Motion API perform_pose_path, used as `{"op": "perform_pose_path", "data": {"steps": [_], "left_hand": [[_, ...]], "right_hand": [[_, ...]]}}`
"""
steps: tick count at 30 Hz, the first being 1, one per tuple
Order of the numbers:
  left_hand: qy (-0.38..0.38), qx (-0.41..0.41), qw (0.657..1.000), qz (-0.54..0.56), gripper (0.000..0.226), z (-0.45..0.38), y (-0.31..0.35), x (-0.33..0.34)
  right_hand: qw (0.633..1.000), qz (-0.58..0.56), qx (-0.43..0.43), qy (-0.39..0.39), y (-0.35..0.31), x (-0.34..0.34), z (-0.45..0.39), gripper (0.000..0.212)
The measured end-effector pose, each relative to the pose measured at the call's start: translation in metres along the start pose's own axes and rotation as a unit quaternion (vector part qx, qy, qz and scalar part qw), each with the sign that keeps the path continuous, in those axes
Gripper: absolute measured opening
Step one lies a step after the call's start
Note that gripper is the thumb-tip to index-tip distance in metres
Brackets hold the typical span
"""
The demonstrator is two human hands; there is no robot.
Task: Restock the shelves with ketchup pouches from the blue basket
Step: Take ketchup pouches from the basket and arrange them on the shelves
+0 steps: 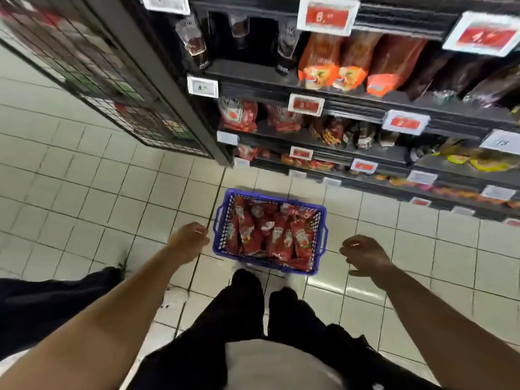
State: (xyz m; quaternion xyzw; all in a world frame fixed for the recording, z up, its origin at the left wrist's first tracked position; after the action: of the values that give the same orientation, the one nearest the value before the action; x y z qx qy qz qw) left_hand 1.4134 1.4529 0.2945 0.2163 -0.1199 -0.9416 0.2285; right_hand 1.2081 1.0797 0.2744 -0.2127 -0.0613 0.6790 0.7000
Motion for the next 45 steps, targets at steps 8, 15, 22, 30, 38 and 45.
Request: {"op": "perform_pose_path", "data": {"steps": [8, 15, 22, 30, 38, 45], "left_hand": [[-0.066, -0.106, 0.992, 0.009, 0.022, -0.097, -0.079, 0.07], [-0.074, -0.086, 0.994, 0.011, 0.041, -0.245, -0.081, 0.126], [-0.021, -0.068, 0.993, 0.092, 0.054, -0.386, -0.079, 0.168], [0.105, -0.095, 0.981, 0.136, 0.079, -0.413, -0.078, 0.184], [0.068, -0.114, 0.944, 0.302, 0.084, -0.416, -0.071, 0.18], [-0.019, -0.121, 0.919, 0.376, 0.102, -0.42, -0.079, 0.177]], "right_hand": [[0.996, 0.012, 0.078, -0.04, 0.055, 0.074, -0.085, 0.016], [0.987, 0.134, 0.057, -0.066, 0.079, 0.118, -0.242, 0.036], [0.983, 0.175, 0.051, 0.004, 0.101, 0.138, -0.388, 0.066], [0.972, 0.213, 0.085, 0.056, 0.127, 0.154, -0.425, 0.088], [0.97, 0.226, 0.066, 0.06, 0.12, 0.156, -0.411, 0.065], [0.984, 0.168, -0.011, 0.057, 0.132, 0.157, -0.394, 0.054]]}}
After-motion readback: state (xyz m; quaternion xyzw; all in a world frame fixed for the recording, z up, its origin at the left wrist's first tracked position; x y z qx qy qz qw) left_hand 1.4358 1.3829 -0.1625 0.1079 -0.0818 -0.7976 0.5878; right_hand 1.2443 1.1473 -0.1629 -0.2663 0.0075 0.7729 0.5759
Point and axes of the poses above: each hand's wrist, its own z-axis away from the middle knuckle, its own x-axis out of the palm, y = z × x, the point moved 3 cm from there along -z, towards the middle knuckle, and after that the axes turned 13 degrees about -y, right-handed, at the moved point
